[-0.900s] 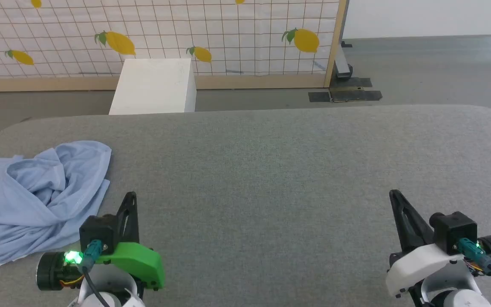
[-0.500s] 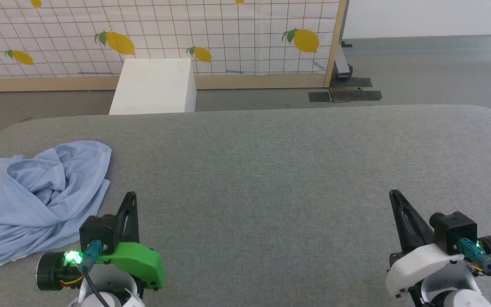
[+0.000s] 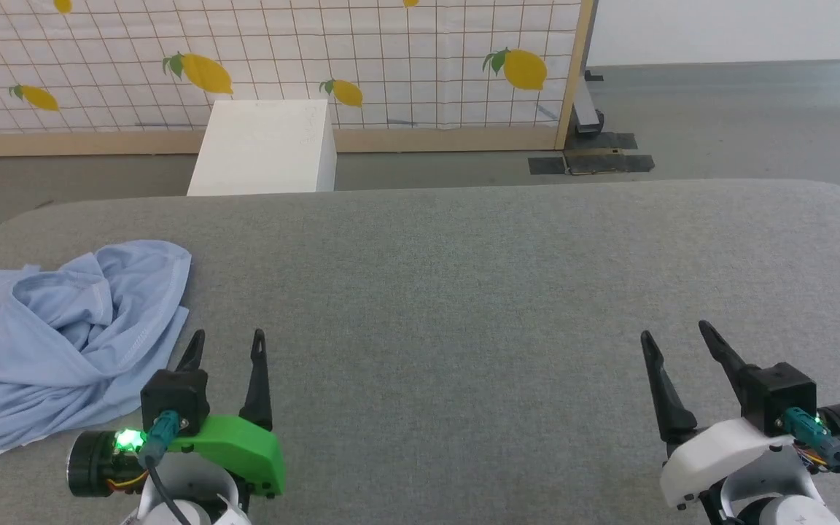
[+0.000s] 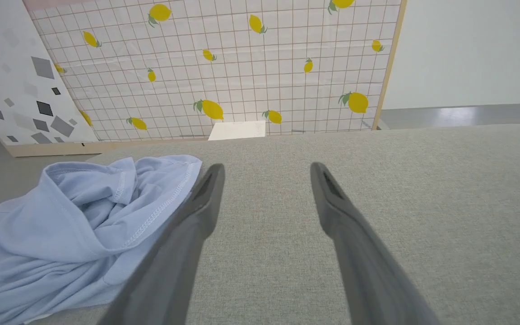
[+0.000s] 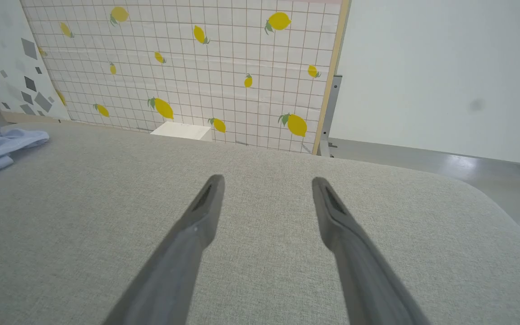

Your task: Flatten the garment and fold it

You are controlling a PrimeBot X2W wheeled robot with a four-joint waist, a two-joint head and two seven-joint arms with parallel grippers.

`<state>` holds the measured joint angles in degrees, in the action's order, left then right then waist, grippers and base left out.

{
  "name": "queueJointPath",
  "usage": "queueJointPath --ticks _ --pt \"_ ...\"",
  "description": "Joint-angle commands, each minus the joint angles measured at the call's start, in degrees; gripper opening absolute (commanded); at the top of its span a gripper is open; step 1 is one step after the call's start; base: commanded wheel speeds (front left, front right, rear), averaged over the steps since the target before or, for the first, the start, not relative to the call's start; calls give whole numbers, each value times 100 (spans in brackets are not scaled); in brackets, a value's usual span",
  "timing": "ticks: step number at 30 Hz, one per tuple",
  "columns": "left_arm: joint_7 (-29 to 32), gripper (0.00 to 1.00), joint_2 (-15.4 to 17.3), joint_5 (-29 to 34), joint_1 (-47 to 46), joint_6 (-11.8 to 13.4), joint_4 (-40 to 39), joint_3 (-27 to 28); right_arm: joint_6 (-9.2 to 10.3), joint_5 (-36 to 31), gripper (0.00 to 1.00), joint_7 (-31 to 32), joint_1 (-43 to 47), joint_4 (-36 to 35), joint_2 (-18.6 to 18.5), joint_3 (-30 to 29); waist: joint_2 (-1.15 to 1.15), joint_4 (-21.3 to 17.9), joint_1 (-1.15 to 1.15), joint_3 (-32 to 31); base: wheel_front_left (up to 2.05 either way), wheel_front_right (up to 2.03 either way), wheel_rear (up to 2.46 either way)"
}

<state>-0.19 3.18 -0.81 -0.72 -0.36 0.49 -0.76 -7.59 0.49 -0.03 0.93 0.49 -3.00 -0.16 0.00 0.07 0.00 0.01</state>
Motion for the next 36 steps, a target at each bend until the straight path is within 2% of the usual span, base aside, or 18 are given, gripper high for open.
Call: queueJointPath --ticks 1,13,36 --pt "-59 100 -2 -25 -26 64 40 -27 1 35 100 -40 -18 25 1 -12 0 12 0 0 0 0 0" --pt "-206 100 11 -117 -76 194 205 -117 1 65 100 -119 -52 118 2 -25 0 248 0 -15 0 0 0" --pt "-480 100 89 -319 -85 493 422 -234 3 191 100 -289 -139 317 4 -3 0 1122 0 -35 0 0 0"
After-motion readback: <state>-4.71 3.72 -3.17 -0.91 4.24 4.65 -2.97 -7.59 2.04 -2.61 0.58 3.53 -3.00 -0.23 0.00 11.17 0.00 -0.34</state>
